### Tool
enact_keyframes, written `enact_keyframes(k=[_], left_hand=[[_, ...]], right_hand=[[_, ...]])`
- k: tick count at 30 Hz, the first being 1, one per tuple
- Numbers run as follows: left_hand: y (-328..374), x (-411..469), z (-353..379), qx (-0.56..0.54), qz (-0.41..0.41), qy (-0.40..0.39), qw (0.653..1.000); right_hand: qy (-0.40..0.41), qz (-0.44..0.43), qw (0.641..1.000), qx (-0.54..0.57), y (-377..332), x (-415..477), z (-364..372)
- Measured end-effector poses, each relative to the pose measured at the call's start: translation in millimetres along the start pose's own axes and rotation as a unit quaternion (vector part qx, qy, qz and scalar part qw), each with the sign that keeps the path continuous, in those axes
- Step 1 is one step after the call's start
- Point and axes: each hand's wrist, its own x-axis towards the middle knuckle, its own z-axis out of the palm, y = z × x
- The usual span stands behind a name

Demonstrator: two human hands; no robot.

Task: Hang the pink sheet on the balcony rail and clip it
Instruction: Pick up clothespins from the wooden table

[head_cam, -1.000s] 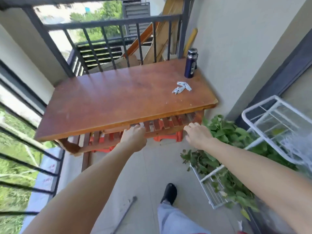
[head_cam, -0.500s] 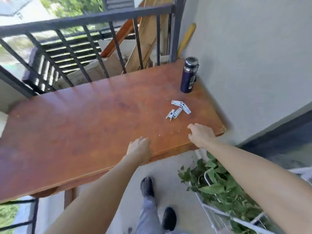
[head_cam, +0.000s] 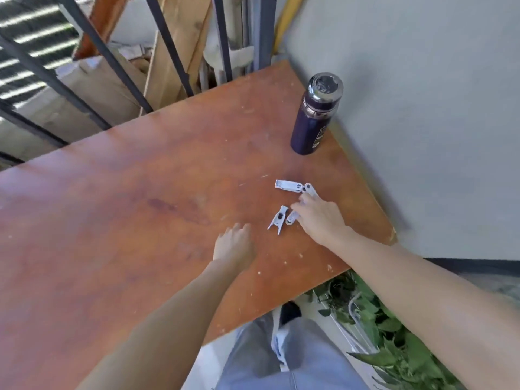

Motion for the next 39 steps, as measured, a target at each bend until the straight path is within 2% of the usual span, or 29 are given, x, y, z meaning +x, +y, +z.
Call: enact_keyframes(k=[3,7,12,15,18,23,26,29,33,39], left_hand=[[13,19,-2,-0.018,0.0,0.035,0.999],[42,38,-1,-0.041,0.022,0.072,0.996],[59,41,5,0.028,0.055,0.026,0.998],[53,33,7,0.014,0.054,0.03,0.998],[42,6,3,-0.005,0.018,0.036,0.999],[6,-67,-5,-0.015,-0.092,0.028,0.995],[-29,-127,-1,-0.062,-0.153,0.019,0.986],[-62,-196,13,-0.074,-0.216,0.011,0.974],[-90,-301,43,-0.095,-0.297,0.015,0.95],[-97,-471,114,-0.146,-0.407,0.041,0.901]], right_hand=[[0.041,0.013,0.999,-0.004,16,-13,7],[0.058,0.012,0.998,0.034,35,-28,10],[0.023,0.018,0.993,0.117,47,-41,7],[-0.007,0.045,0.987,0.157,48,-44,-1],[-0.048,0.047,0.98,0.187,42,-47,-14],[-0.089,-0.027,0.975,0.201,9,-43,-35],[-0.105,-0.092,0.979,0.147,-37,-44,-50],[-0.085,-0.169,0.979,0.077,-92,-54,-59],[-0.091,-0.27,0.958,0.012,-176,-88,-58],[-0.131,-0.398,0.905,-0.077,-295,-194,-26]])
